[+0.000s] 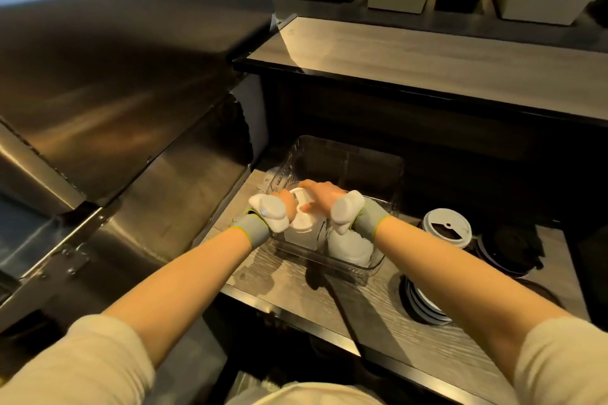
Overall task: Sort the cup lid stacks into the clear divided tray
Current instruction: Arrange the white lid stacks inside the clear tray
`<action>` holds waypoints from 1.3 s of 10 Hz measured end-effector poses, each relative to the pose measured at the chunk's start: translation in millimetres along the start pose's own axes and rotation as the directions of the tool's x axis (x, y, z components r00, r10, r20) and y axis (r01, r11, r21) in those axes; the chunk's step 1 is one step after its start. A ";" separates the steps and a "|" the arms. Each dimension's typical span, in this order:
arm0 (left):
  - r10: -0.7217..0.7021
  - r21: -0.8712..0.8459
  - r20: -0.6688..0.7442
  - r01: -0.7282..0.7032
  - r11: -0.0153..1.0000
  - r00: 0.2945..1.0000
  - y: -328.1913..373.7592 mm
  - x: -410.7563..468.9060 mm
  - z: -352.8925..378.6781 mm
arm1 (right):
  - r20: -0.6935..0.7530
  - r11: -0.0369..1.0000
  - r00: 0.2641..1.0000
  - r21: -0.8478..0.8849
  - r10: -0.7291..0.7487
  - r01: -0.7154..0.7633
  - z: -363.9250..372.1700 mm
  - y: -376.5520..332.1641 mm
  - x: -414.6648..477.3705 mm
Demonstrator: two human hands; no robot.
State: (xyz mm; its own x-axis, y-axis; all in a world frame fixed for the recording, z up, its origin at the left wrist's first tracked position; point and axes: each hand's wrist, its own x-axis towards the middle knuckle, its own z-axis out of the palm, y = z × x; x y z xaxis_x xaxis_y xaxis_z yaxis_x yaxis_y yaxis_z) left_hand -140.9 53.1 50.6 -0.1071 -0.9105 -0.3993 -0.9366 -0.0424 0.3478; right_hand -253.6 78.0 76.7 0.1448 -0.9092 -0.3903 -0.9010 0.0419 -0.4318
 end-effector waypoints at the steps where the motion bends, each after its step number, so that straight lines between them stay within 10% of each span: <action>1: 0.032 0.055 -0.056 -0.029 0.998 0.998 3.2 -3.4 -1.8 | -0.005 0.995 1.000 -0.099 -0.018 0.017 1.0 -3.1 2.1; 4: 0.106 0.308 0.135 -0.144 0.941 0.985 -11.4 16.2 -4.1 | -0.093 0.897 0.995 -0.437 0.024 -0.062 -7.2 -0.7 6.6; 7: 0.052 -0.039 -0.349 -0.070 0.997 0.936 -6.5 20.9 -61.2 | -0.354 0.980 0.935 -0.192 -0.018 -0.054 -45.4 -9.8 22.0; 8: -0.036 -0.209 -0.226 -0.013 0.978 0.974 -31.2 53.1 -67.0 | -0.348 0.990 0.933 -0.137 -0.091 0.045 -55.1 -17.8 47.8; 13: -0.177 -0.215 0.226 0.226 0.950 0.958 -139.8 195.5 30.2 | 0.195 0.886 0.979 -0.462 0.056 0.042 -27.1 -47.0 176.5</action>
State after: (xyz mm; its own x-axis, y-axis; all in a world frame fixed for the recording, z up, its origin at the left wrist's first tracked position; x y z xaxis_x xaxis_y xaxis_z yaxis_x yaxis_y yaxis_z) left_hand -40.9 -106.5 -101.7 -0.0123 -0.7717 -0.6359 -0.8425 -0.3346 0.4222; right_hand -196.8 -95.7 50.1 0.1714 -0.8072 -0.5649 -0.9811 -0.1921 -0.0232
